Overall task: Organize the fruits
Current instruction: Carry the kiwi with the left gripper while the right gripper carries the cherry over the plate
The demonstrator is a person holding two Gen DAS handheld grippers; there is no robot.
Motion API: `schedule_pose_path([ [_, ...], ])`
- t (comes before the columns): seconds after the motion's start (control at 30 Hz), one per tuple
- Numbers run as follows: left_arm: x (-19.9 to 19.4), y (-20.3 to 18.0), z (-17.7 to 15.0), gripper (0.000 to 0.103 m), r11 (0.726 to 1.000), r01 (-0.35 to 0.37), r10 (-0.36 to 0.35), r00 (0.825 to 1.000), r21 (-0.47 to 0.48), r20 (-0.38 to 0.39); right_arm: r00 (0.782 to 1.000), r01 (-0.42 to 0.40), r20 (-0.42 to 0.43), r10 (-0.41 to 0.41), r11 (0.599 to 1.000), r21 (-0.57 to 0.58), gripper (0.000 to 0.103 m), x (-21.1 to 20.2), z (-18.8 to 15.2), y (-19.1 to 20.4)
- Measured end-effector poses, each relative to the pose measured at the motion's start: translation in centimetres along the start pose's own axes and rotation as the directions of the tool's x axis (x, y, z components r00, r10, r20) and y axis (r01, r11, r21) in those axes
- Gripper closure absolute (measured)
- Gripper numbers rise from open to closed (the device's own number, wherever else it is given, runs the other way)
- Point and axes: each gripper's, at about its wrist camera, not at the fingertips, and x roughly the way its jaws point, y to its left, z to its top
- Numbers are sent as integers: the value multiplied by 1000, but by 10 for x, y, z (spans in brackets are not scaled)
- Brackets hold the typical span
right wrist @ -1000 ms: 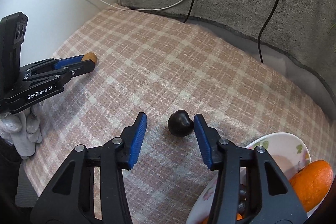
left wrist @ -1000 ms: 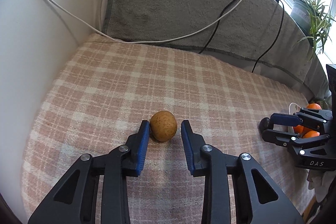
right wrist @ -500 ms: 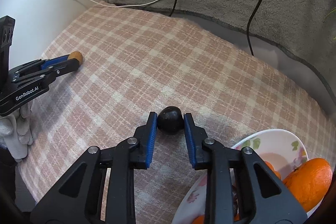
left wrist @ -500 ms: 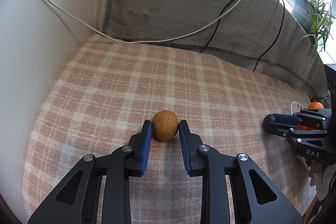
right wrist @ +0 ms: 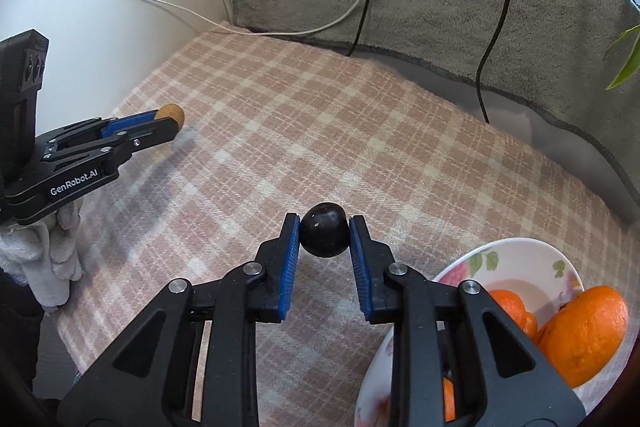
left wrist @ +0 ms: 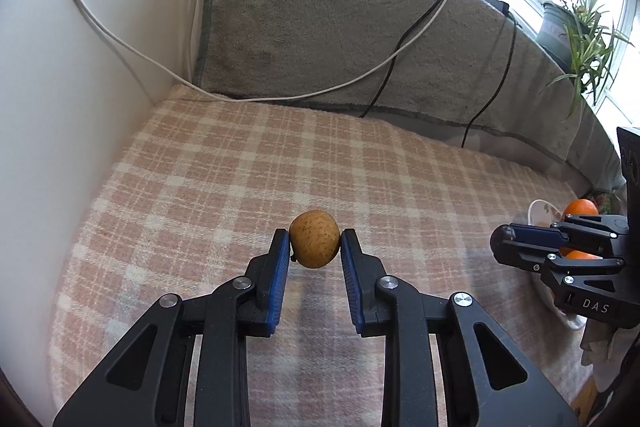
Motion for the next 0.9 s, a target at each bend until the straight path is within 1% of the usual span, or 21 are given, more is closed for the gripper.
schedule_pose_path([
  [0.23, -22, -22, -2, 78, 999, 19, -20, 999, 34, 31, 998, -22, 60, 21, 1000, 5, 77, -32, -11, 0],
  [0.4, -33, -44, -5, 78, 997, 41, -44, 998, 58, 42, 994, -31, 107, 29, 999, 19, 77, -57, -22, -7],
  [0.7, -41, -88, -10, 78, 988, 103, -107, 994, 113, 37, 984, -29, 175, 17, 998, 63, 77, -101, -50, -30],
  [0.9, -42, -117, -15, 78, 978, 152, -157, 987, 142, 26, 978, -18, 209, -7, 993, 119, 77, -126, -73, -54],
])
